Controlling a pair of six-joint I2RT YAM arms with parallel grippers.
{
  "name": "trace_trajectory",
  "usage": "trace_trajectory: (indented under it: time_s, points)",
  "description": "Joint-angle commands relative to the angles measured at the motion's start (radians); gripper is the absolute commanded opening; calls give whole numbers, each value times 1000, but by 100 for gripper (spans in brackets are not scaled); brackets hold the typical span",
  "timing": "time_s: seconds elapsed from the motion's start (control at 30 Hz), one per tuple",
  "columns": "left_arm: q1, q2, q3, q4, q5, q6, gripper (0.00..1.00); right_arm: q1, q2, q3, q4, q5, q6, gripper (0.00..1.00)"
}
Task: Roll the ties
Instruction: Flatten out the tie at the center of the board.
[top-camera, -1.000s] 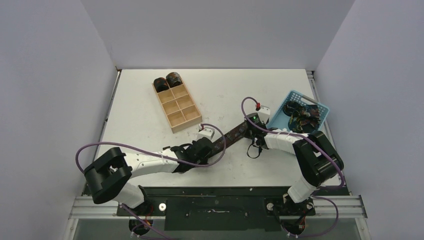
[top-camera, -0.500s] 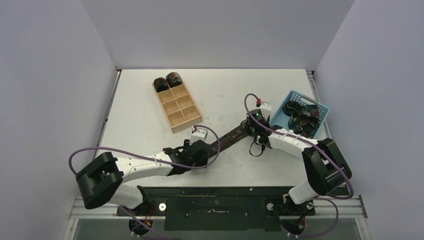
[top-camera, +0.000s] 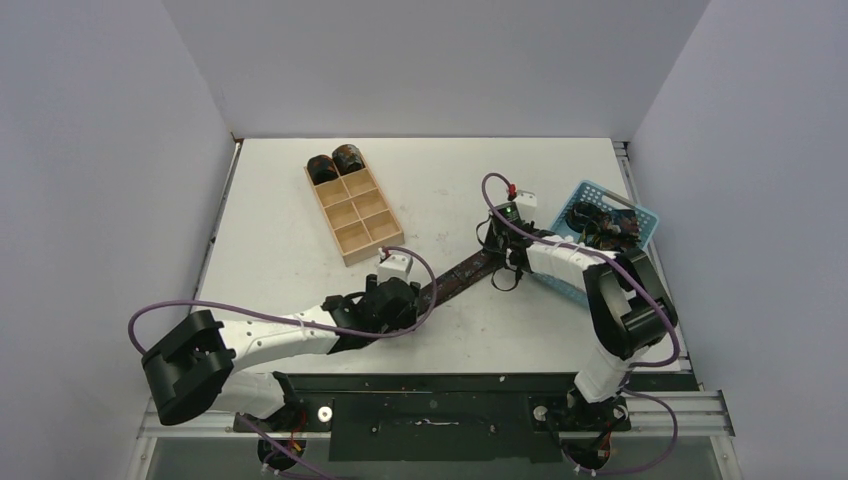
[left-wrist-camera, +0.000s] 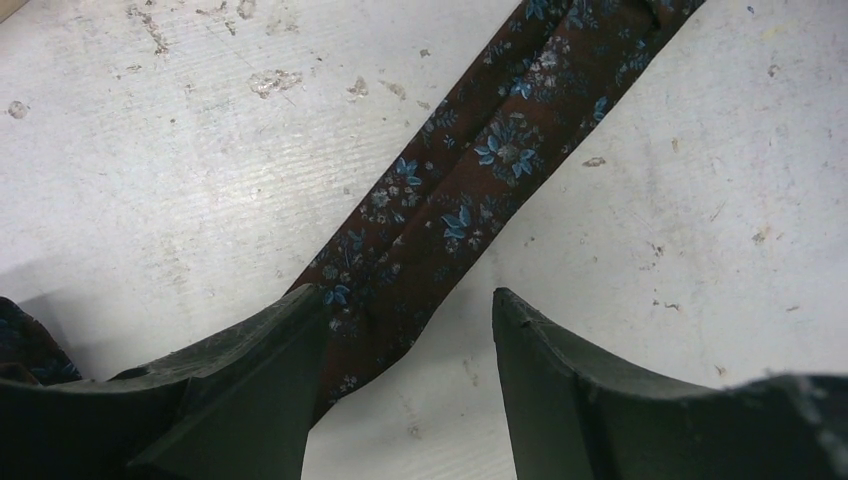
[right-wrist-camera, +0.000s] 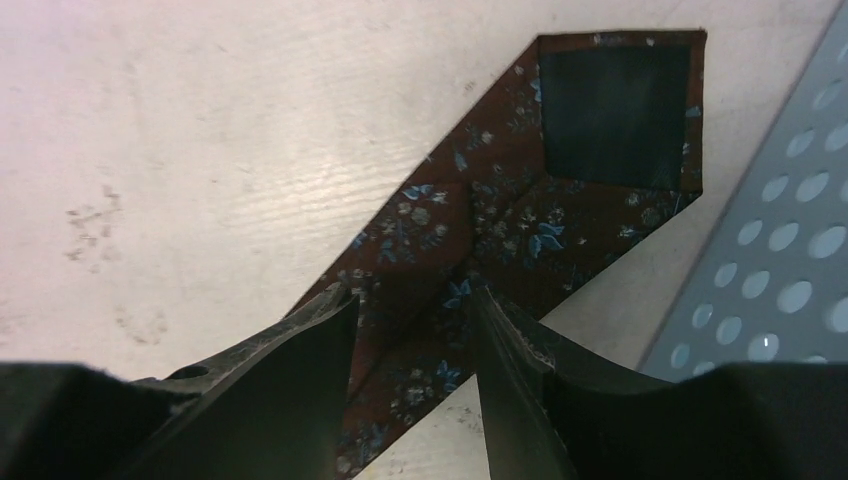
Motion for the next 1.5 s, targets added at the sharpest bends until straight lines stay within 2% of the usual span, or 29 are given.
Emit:
trace_trajectory:
  time_s: [0.0, 0.23, 0.57, 0.63, 0.8, 0.93, 1.03, 1.13, 1.3, 1.47]
  points:
    - [29, -13, -46, 95, -6, -1, 58, -13, 50, 45, 4, 31, -12, 43]
    - [103, 9, -132, 182, 9, -23, 53, -28, 63, 11, -9, 67, 21, 15]
    - [149, 28, -172, 183, -3, -36, 52, -30, -31, -97, -3, 57, 52, 11]
    - [155, 8, -183, 180, -9, -39, 52, -30, -66, -119, 9, 39, 50, 14]
    - [156, -70, -186, 158, 2, -38, 52, -30, -189, -92, -17, 7, 23, 46]
    - [152, -160, -181, 111, 17, -34, 54, -30, -318, -31, -124, 17, -3, 58]
    - [149, -223, -188, 94, 29, -35, 56, -31, -425, -42, -204, 45, -11, 61]
    - [144, -272, -207, 95, 41, -46, 57, -35, -565, -120, -265, 99, 7, 64]
    - [139, -331, -241, 86, 61, -72, 58, -54, -757, -284, -331, 139, 79, 63]
    - [139, -418, -269, 48, 57, -107, 58, -66, -853, -378, -359, 128, 148, 60]
